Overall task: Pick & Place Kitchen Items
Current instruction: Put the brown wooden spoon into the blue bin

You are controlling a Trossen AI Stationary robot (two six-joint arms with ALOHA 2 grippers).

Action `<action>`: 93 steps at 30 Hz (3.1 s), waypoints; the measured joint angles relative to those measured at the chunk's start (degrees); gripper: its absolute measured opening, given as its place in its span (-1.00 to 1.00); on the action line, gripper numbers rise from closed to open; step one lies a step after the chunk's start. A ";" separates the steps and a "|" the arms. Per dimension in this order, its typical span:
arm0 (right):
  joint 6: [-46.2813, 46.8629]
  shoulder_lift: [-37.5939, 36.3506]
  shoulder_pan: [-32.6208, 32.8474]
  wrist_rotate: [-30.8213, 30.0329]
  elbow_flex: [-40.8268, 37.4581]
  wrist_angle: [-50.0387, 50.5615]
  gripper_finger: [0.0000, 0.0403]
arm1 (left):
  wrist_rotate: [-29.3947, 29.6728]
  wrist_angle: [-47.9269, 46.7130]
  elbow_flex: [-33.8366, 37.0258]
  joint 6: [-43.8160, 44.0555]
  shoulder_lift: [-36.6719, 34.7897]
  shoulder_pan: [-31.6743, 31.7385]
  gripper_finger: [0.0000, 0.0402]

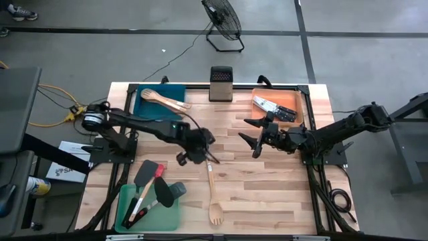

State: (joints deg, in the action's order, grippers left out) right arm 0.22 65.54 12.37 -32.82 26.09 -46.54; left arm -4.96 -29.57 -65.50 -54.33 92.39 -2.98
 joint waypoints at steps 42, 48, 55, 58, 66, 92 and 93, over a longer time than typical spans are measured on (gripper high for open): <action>6.24 -0.52 6.51 -3.47 0.00 5.75 0.39 | 2.96 2.49 -7.52 -11.17 16.75 -5.62 -0.06; 6.68 -0.52 7.69 -4.94 0.00 6.03 0.39 | 0.67 -12.21 -15.81 -3.67 16.73 -5.67 -0.06; 7.14 -0.52 8.01 -5.42 0.00 6.05 0.39 | -0.25 -18.14 -16.58 1.08 16.73 -6.75 -0.06; 7.29 -0.52 8.01 -5.25 0.00 6.07 0.39 | -0.35 -16.59 -15.35 1.90 16.73 -7.33 -0.06; 7.53 -0.52 8.03 -4.64 0.00 6.06 0.39 | -0.25 -15.05 -10.83 2.32 16.73 -8.41 -0.06; 7.53 -0.51 8.01 -4.74 0.00 6.06 0.39 | 1.19 -12.36 -7.88 3.67 16.73 -8.66 -0.06; 7.54 -0.50 8.01 -4.74 0.00 6.08 0.39 | 1.17 -12.05 -7.88 3.67 17.16 -8.66 -0.06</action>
State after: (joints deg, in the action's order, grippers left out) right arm 7.76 65.04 20.38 -37.56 26.09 -40.47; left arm -3.79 -41.62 -73.38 -50.65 109.55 -11.64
